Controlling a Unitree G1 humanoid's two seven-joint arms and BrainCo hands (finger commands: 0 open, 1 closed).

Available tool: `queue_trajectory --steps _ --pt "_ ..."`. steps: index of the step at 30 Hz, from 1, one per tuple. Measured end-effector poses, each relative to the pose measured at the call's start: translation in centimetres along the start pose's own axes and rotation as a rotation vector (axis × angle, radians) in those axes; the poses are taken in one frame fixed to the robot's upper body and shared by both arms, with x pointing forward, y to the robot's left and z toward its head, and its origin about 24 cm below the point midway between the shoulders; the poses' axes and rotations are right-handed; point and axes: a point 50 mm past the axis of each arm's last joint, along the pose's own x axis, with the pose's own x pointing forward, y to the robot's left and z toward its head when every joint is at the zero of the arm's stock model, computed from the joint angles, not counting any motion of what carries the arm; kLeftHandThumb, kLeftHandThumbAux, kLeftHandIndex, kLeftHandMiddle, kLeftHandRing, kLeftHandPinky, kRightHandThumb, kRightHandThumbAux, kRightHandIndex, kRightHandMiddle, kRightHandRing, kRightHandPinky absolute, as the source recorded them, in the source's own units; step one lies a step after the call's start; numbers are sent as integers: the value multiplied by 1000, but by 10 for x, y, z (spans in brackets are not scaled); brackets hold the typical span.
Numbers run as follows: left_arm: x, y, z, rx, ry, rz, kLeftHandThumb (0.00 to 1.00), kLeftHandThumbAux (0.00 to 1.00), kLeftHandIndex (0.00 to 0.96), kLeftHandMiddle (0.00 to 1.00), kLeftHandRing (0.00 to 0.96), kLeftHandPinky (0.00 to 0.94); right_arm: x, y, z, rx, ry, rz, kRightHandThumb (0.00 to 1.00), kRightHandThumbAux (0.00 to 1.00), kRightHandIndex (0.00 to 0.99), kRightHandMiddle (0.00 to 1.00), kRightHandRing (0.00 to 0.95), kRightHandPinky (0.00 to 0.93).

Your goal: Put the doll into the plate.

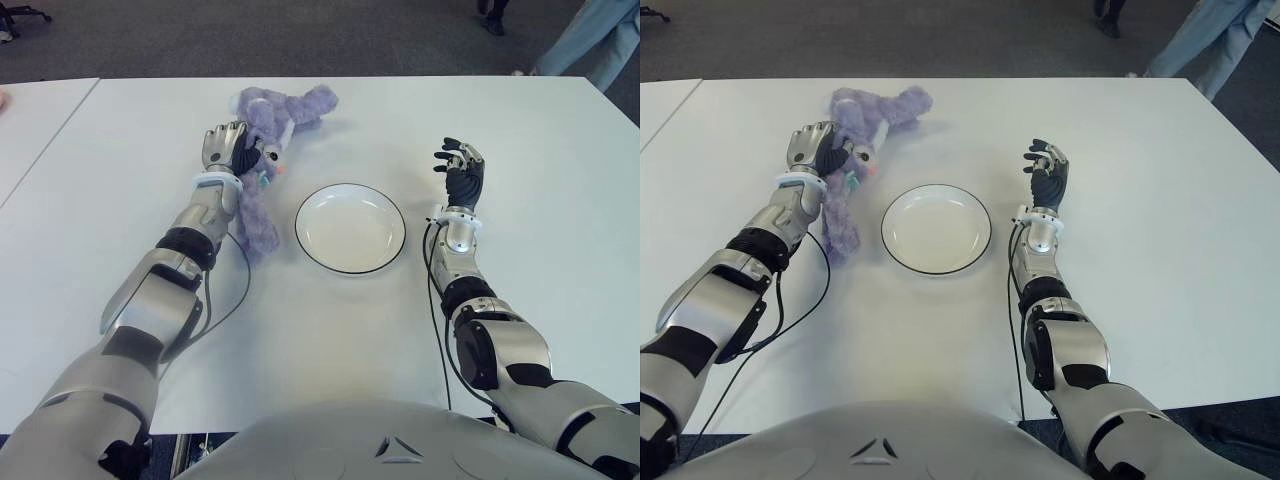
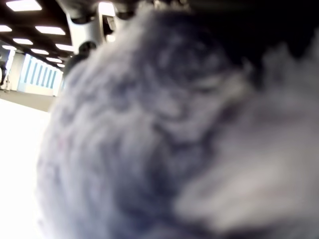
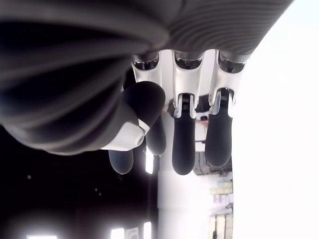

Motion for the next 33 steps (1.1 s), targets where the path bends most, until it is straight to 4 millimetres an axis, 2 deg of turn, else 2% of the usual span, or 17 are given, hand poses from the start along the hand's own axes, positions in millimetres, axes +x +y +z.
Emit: queue_trajectory --steps 4,8,11,18,22,30,33 --pt "-7 4 4 -3 -27 28 737 697 442 863 858 875 0 0 0 -2 -1 2 1000 689 435 299 400 488" --pt "-19 7 7 -5 -52 47 738 698 442 879 866 862 0 0 0 -4 -2 1 1000 687 435 299 421 462" --pt "-28 10 9 -6 -72 65 739 698 442 892 876 858 0 -1 0 -4 -2 -4 1000 690 434 296 461 401" --pt "-49 15 11 13 -121 93 740 697 441 930 897 877 0 -2 0 -5 -2 -23 1000 691 434 295 483 372" --pt "-57 19 14 24 -153 109 740 697 441 939 901 879 0 -3 0 -5 -1 -38 1000 687 435 299 470 403" --pt "-67 30 22 49 -212 140 740 697 442 921 890 872 0 -4 0 -6 -1 -59 1000 691 435 307 473 377" --pt "-71 33 27 56 -231 147 740 698 442 906 885 858 0 -4 0 -6 -1 -65 1000 689 435 306 459 397"
